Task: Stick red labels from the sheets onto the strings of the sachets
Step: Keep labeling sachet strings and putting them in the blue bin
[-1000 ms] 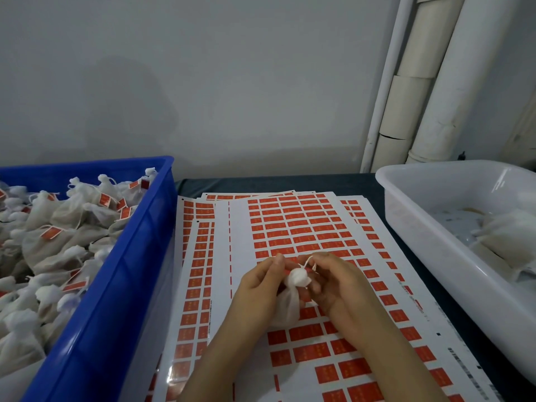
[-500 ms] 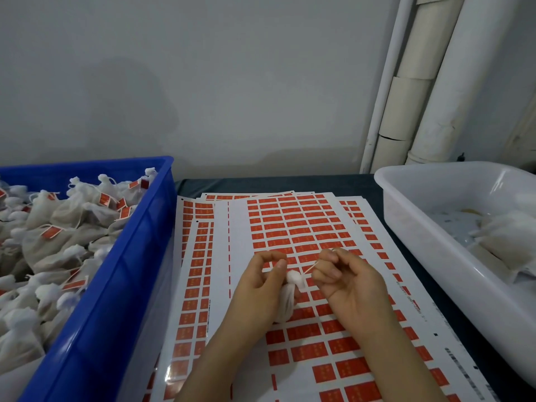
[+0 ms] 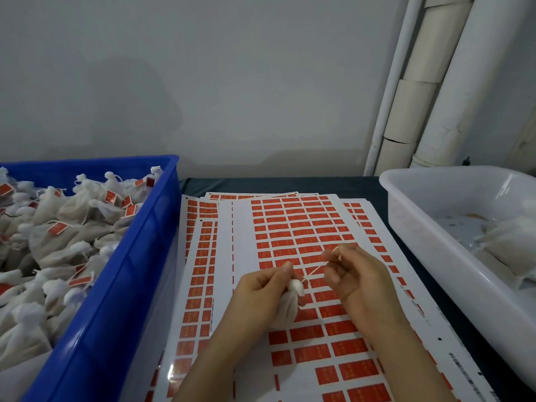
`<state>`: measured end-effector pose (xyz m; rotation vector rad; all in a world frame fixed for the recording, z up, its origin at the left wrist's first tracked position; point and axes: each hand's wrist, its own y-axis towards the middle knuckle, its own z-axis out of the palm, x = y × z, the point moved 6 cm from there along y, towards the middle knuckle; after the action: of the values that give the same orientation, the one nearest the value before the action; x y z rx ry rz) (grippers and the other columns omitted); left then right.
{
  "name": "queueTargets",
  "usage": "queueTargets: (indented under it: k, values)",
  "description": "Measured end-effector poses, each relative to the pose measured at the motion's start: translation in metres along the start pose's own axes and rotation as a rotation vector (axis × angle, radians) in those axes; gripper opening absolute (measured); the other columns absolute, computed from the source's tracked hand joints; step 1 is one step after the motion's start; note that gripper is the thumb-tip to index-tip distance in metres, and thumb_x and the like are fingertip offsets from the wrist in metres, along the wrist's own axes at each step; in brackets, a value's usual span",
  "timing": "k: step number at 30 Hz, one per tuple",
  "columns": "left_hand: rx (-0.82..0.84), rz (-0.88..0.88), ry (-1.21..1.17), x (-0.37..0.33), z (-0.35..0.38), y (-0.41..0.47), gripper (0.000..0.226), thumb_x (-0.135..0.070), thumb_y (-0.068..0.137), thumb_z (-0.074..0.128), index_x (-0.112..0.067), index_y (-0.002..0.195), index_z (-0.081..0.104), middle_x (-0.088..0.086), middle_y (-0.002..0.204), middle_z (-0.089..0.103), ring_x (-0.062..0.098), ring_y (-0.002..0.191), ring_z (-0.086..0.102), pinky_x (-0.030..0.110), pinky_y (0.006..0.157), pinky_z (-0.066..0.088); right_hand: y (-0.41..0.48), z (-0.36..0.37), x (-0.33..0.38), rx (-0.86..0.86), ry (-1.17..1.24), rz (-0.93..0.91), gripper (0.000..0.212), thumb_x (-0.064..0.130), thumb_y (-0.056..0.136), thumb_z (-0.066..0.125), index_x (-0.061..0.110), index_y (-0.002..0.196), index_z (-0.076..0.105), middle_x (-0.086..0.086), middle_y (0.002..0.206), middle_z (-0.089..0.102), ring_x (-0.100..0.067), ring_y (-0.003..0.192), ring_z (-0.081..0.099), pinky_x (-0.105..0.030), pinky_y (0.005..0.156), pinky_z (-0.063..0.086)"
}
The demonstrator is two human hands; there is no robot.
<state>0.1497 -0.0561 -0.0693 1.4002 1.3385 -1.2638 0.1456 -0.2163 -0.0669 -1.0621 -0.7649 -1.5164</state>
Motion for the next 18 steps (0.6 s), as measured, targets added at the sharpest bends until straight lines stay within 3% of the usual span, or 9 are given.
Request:
queueTargets:
  k: [3,6,13,16,18]
  values:
    - [-0.007,-0.030,-0.014,0.001,-0.009,0.003,0.030,-0.050,0.081,0.057,-0.041,0.055,0.069,-0.028,0.066,0.065,-0.015,0.066,0.059,0.001,0.041,0.038,-0.004,0.001,0.008,-0.095,-0.517,-0.186,0.027,0.031,0.092,0.049,0.024,0.076,0.069,0.005,0.066,0.067,-0.010,0.060,0.064,-0.014,0.057,0.050]
    - [0.062,-0.054,0.030,0.003,-0.010,0.004,0.023,-0.046,0.076,0.066,-0.034,0.057,0.071,-0.027,0.069,0.067,-0.016,0.067,0.059,0.002,0.041,0.039,-0.006,0.004,0.013,-0.160,-0.760,-0.344,0.018,0.033,0.091,0.047,0.030,0.076,0.057,0.013,0.065,0.062,-0.002,0.063,0.060,-0.007,0.049,0.043]
    - [0.114,-0.003,0.085,-0.003,-0.025,0.007,0.015,-0.037,0.080,0.067,-0.043,0.067,0.071,-0.026,0.075,0.068,-0.015,0.071,0.059,0.006,0.047,0.044,-0.012,0.015,0.015,-0.146,-0.936,-0.488,0.019,0.029,0.090,0.048,0.040,0.075,0.045,0.032,0.081,0.048,0.008,0.075,0.051,-0.002,0.064,0.032]
    - [0.343,-0.028,0.106,-0.002,-0.021,0.001,0.013,-0.032,0.082,0.065,-0.042,0.076,0.072,-0.021,0.086,0.071,-0.006,0.083,0.064,0.010,0.061,0.051,-0.017,0.023,0.015,-0.103,-0.941,-0.530,0.014,0.034,0.087,0.045,0.042,0.075,0.044,0.032,0.080,0.049,0.007,0.075,0.052,-0.001,0.061,0.035]
    - [0.504,-0.057,0.065,-0.002,-0.020,-0.005,0.011,-0.028,0.081,0.066,-0.035,0.079,0.074,-0.012,0.095,0.072,0.007,0.095,0.066,0.021,0.077,0.055,-0.020,0.027,0.016,-0.076,-0.933,-0.554,0.007,0.040,0.082,0.042,0.044,0.076,0.044,0.032,0.081,0.049,0.009,0.077,0.053,0.002,0.061,0.038]
